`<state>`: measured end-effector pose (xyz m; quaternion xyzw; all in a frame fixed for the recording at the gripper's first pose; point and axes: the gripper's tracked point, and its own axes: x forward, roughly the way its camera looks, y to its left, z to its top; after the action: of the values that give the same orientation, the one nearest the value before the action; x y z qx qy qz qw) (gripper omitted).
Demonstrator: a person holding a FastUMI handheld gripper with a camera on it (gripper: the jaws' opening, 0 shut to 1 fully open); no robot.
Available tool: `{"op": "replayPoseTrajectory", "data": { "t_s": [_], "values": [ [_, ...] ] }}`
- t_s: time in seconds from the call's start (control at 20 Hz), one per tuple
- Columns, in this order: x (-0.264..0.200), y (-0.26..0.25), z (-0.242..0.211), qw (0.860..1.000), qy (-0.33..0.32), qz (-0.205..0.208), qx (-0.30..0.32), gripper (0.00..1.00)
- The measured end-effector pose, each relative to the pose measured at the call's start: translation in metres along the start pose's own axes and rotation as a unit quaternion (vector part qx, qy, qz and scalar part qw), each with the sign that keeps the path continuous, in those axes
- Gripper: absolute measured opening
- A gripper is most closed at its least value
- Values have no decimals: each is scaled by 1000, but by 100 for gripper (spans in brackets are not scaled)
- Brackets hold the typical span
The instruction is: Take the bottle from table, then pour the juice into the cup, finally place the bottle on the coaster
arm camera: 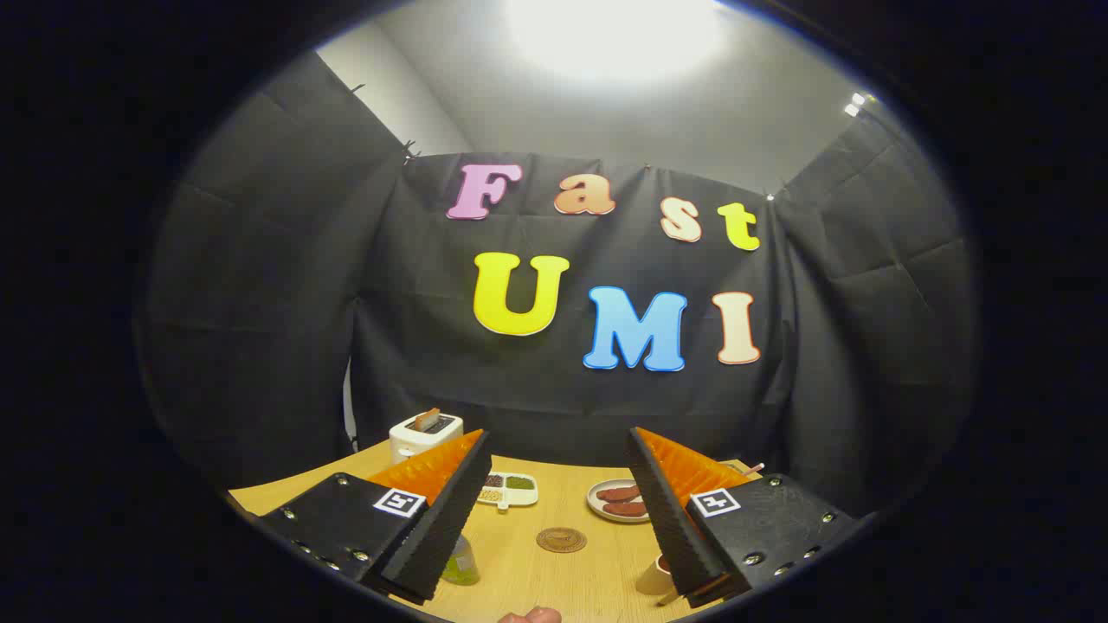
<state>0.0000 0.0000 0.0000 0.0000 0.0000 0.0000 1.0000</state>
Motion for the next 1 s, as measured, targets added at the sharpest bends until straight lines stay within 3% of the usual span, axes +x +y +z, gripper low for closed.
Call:
{"op": "replayPoseTrajectory", "data": {
  "t_s": [0.15,0.35,1.0],
  "values": [
    [8,-7,1,1000,-5,-29,-4,96],
    [16,5,0,999,-10,-38,-18,96],
    [32,43,6,1000,-12,-19,-20,96]
  ]
}}
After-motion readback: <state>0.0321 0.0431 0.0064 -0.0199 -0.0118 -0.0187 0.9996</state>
